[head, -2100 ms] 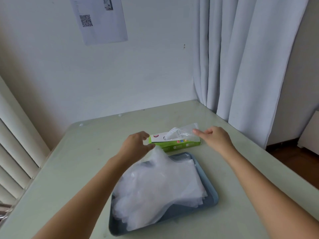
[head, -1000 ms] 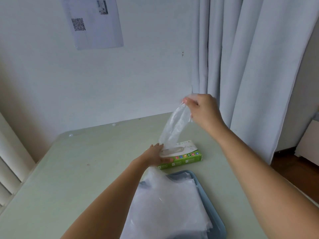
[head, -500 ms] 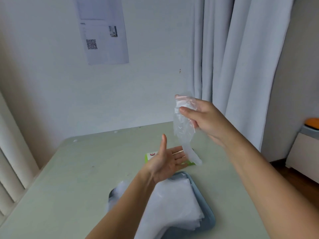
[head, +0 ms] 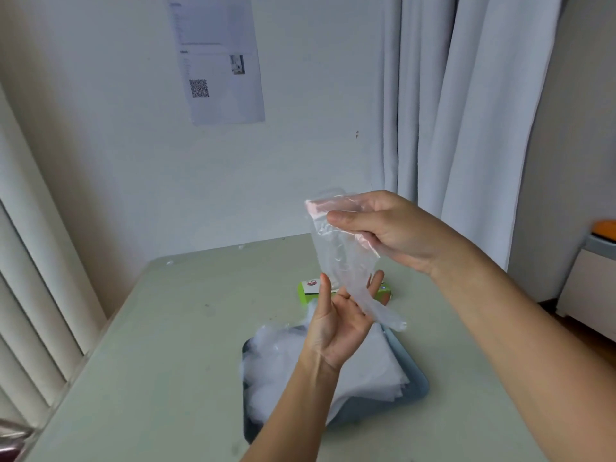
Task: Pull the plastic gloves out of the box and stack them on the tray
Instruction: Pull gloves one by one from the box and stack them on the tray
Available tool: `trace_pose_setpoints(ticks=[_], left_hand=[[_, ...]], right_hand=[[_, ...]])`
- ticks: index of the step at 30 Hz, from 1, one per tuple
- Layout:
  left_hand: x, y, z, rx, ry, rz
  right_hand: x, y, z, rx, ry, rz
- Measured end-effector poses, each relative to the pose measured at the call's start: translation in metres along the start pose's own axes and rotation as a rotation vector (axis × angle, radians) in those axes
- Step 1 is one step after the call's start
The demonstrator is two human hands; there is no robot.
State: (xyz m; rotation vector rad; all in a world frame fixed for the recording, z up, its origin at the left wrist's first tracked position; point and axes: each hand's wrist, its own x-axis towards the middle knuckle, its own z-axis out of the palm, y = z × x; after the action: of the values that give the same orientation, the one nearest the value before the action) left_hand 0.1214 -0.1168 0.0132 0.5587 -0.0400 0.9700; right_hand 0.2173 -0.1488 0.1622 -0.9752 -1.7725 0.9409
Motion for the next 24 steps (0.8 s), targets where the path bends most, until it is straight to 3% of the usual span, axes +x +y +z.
trace_pose_setpoints(ticks=[7,10,13,19,22,24], left_hand=[[-0.034,0.029,0.005,-0.075,0.092,0.009],[-0.047,0.065,-0.008,0.245,0.217,-0.047],[-0.062,0.095,-0.016,0.654,0.378,-0.084],[-0.076,0.097,-0.03,1.384,0.685,-0.15],[-0.076,0.087,-0.042,1.634,0.765,-0.207],[-0.077,0.083,-0.047,1.75,0.783,-0.213]], right_hand=[[-0.017,0.005,0.01,0.116,0.024,-0.006],[-0.029,0.031,0.012,0.14,0.196,0.085],[-0.043,0.066,0.02,0.003,0.328,0.228],[-0.048,0.132,0.03,-0.156,0.302,0.435],[-0.046,0.16,0.031,-0.386,0.299,0.501],[-0.046,0.175,0.031,-0.373,0.29,0.533]])
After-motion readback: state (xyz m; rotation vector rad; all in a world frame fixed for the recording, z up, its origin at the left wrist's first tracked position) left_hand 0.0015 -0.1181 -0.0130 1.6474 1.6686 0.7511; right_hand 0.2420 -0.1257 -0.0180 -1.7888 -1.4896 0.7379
